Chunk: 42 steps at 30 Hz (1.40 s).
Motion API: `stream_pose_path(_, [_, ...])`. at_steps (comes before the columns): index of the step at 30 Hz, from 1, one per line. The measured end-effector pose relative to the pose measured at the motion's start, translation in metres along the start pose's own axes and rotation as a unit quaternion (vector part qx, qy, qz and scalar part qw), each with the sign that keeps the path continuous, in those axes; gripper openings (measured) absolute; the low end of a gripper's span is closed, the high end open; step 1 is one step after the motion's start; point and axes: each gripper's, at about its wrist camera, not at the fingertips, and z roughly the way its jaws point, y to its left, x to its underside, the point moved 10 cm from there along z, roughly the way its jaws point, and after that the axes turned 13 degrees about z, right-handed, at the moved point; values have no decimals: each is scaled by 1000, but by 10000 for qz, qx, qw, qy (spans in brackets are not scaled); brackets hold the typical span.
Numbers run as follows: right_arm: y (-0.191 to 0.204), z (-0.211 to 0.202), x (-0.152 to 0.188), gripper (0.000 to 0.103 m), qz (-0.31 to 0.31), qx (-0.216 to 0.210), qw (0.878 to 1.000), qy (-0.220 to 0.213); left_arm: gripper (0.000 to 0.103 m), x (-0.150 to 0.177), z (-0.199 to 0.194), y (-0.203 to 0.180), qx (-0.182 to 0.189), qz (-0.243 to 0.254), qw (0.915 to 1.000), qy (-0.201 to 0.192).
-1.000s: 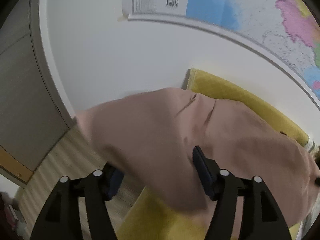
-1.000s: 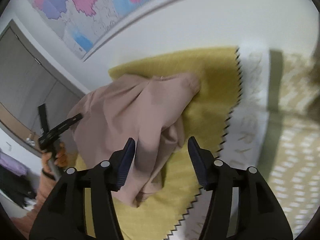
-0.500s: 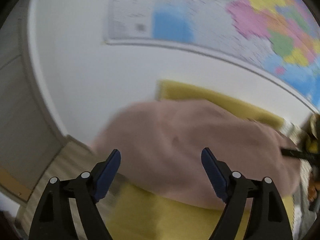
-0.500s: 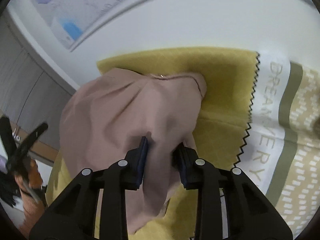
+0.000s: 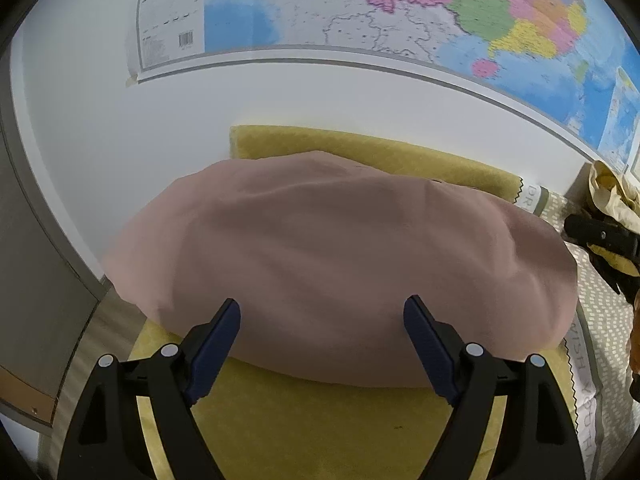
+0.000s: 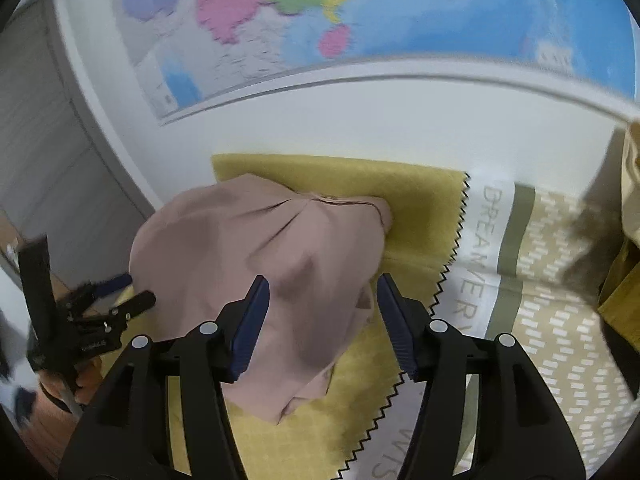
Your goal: Fold large clothes
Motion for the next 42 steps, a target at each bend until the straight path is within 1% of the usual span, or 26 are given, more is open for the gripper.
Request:
stream_pose_path(2, [12, 3, 7, 55, -200, -98, 9997, 86, 84, -1, -3, -3, -63, 39, 10000, -29])
stream_pose_path(3, [15, 5, 9, 55, -290, -78, 9995, 104, 85, -1, -4, -4, -83, 44, 9999, -38])
stream_pose_path(5, [25, 16, 18, 53, -513, -65, 9984, 223, 85, 0, -5, -8, -93, 58, 9999, -45])
stream_pose_path(7, [29, 29, 26, 53, -589, -74, 9976, 369, 86, 1, -4, -10, -77, 42, 10000, -28])
stream_pose_path(9, [27, 42, 33, 51, -600, 0, 9970, 481, 87, 2, -2, -12, -20, 20, 10000, -10])
stream_pose_path(11, [23, 57, 39, 51, -561, 75, 9965, 618, 90, 3, 1, -12, -45, -29, 10000, 33])
stream_pose_path(13, [20, 67, 42, 51, -468, 44, 9962, 733, 91, 4, 6, -11, -49, -54, 9999, 95])
stream_pose_path(17, [19, 71, 42, 52, -331, -29, 9959, 837, 96, 8, 16, -7, -78, -186, 9995, 238])
stream_pose_path(18, [20, 68, 42, 54, -308, -39, 9961, 831, 96, 9, 15, -7, -87, -199, 9994, 256])
stream_pose_path(19, [22, 63, 42, 56, -294, -80, 9964, 793, 96, 8, 13, -7, -112, -190, 9995, 232])
stream_pose_path(21, [26, 52, 41, 65, -351, -76, 9972, 651, 96, 8, 7, -9, -198, -149, 9995, 218])
stream_pose_path(23, [32, 36, 41, 72, -428, -101, 9980, 453, 96, 7, -2, -15, -228, -107, 9995, 170])
stream_pose_path(27, [42, 19, 48, 87, -565, -122, 9981, 233, 96, 10, -15, -22, -269, -247, 9992, 160])
stream_pose_path(29, [47, 13, 53, 90, -687, -58, 9975, 132, 96, 12, -21, -25, -306, -299, 9989, 167])
stream_pose_path(31, [52, 5, 59, 94, -764, -14, 9971, 34, 96, 15, -27, -29, -266, -381, 9988, 148])
stream_pose_path(32, [53, 2, 60, 97, -791, -14, 9969, -6, 96, 16, -31, -30, -284, -407, 9987, 105])
stream_pose_path(34, [55, -3, 64, 97, -851, 24, 9963, -76, 96, 18, -38, -33, -391, -386, 9985, 45])
stream_pose_path(38, [53, -17, 72, 97, -865, 59, 9961, -168, 96, 22, -54, -38, -470, -453, 9978, -75])
stream_pose_path(42, [54, -29, 78, 97, -887, 92, 9955, -309, 96, 24, -69, -44, -636, -385, 9971, -181])
